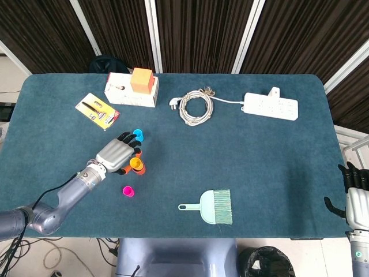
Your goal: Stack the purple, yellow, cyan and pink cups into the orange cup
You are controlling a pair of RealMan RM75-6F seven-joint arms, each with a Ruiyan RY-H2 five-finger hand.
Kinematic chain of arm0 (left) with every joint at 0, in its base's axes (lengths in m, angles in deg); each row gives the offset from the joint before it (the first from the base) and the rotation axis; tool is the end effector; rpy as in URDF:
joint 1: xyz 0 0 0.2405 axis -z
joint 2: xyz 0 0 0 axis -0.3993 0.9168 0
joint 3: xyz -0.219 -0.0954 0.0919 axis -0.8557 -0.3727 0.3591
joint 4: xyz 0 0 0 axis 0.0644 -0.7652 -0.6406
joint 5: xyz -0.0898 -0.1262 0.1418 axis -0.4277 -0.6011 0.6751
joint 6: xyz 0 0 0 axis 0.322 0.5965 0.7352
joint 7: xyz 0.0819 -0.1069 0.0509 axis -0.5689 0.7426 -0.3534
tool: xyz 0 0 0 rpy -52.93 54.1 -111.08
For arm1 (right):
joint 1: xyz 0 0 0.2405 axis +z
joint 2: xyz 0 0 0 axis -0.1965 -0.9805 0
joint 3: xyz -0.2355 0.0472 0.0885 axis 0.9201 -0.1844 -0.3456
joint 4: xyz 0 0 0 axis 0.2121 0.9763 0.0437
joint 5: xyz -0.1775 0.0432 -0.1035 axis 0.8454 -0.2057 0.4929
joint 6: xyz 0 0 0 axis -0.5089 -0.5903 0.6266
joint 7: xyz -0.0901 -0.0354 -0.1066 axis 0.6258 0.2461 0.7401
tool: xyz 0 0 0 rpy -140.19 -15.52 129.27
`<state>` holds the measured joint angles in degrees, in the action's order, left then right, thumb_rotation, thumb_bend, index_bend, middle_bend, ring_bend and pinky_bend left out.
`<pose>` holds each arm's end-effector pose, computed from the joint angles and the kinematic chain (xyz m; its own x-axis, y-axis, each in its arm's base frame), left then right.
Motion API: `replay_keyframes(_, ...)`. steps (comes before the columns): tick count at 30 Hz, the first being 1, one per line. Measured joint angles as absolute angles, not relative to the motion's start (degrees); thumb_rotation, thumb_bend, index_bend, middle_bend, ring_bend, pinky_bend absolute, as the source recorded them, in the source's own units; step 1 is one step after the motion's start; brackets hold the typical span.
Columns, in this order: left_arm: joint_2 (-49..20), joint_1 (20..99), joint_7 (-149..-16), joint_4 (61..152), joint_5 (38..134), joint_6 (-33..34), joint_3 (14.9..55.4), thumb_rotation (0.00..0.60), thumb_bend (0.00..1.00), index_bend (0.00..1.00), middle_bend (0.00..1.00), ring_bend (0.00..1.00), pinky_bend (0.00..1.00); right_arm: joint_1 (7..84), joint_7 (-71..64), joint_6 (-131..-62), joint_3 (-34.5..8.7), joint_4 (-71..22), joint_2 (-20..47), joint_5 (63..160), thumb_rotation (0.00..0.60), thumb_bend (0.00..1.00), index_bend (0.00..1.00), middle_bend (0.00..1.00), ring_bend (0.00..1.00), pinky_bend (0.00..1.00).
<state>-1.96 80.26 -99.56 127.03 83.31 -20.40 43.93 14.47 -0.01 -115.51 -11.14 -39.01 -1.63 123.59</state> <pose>-0.1393 0.3599 0.0346 0.6729 0.3520 0.6506 0.7167 -0.5280 -0.4556 -0.3432 -0.1888 0.1624 0.3930 0.0416 0.9186 -0.9010 0.2168 0.3756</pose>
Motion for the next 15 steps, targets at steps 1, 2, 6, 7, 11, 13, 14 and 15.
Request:
replay_keyframes(1, -2.1, 80.3, -99.7, 126.8, 83.4, -20.6, 44.0, 0.600, 0.38, 0.42, 0.18, 0.00, 0.00, 14.5, 0.0, -115.5, -11.1, -39.0, -1.6, 123.6, 0.600, 0.34, 0.12, 0.05, 0.09, 0.05)
replay_keyframes(2, -2.3, 80.2, -99.8, 126.5, 83.4, -20.7, 44.0, 0.600, 0.38, 0.41, 0.18, 0.00, 0.00, 14.5, 0.1, -115.5, -11.1, -39.0, -1.6, 123.5, 0.600, 0.34, 0.12, 0.05, 0.09, 0.05)
replay_keyframes(6, -2.9, 80.2, -100.6, 125.8, 83.3, -21.0, 44.1, 0.600, 0.36, 0.36, 0.17, 0.00, 0.00, 14.5, 0.0, -115.4, -11.1, -39.1, -1.6, 123.5, 0.600, 0.34, 0.12, 0.05, 0.09, 0.05)
replay_keyframes(7, -3.0, 80.2, -100.9, 125.7, 83.2, -21.0, 44.1, 0.600, 0.35, 0.33, 0.17, 0.00, 0.00, 14.5, 0.0, -115.4, -11.1, -39.0, -1.6, 123.5, 0.600, 0.34, 0.12, 0.05, 0.09, 0.05)
replay_keyframes(11, -3.3, 80.3, -102.0, 125.5, 82.8, -21.1, 44.2, 0.600, 0.33, 0.22, 0.16, 0.00, 0.00, 14.5, 0.2, -115.4, -11.2, -39.0, -1.6, 123.4, 0.600, 0.34, 0.12, 0.05, 0.09, 0.05)
replay_keyframes(13, -3.2, 80.3, -102.6, 125.6, 82.5, -21.2, 44.1, 0.600, 0.31, 0.17, 0.16, 0.00, 0.00, 14.5, 0.1, -115.4, -11.2, -39.1, -1.6, 123.4, 0.600, 0.34, 0.12, 0.05, 0.09, 0.05)
replay_keyframes(14, -3.1, 80.3, -102.8, 125.7, 82.3, -21.1, 44.1, 0.600, 0.31, 0.16, 0.16, 0.00, 0.00, 14.5, 0.0, -115.3, -11.2, -39.1, -1.6, 123.4, 0.600, 0.34, 0.12, 0.05, 0.09, 0.05)
replay_keyframes(15, -3.0, 80.3, -103.0, 125.8, 82.0, -21.0, 44.1, 0.600, 0.30, 0.14, 0.15, 0.00, 0.00, 14.5, 0.0, -115.3, -11.2, -39.1, -1.6, 123.4, 0.600, 0.34, 0.12, 0.05, 0.09, 0.05)
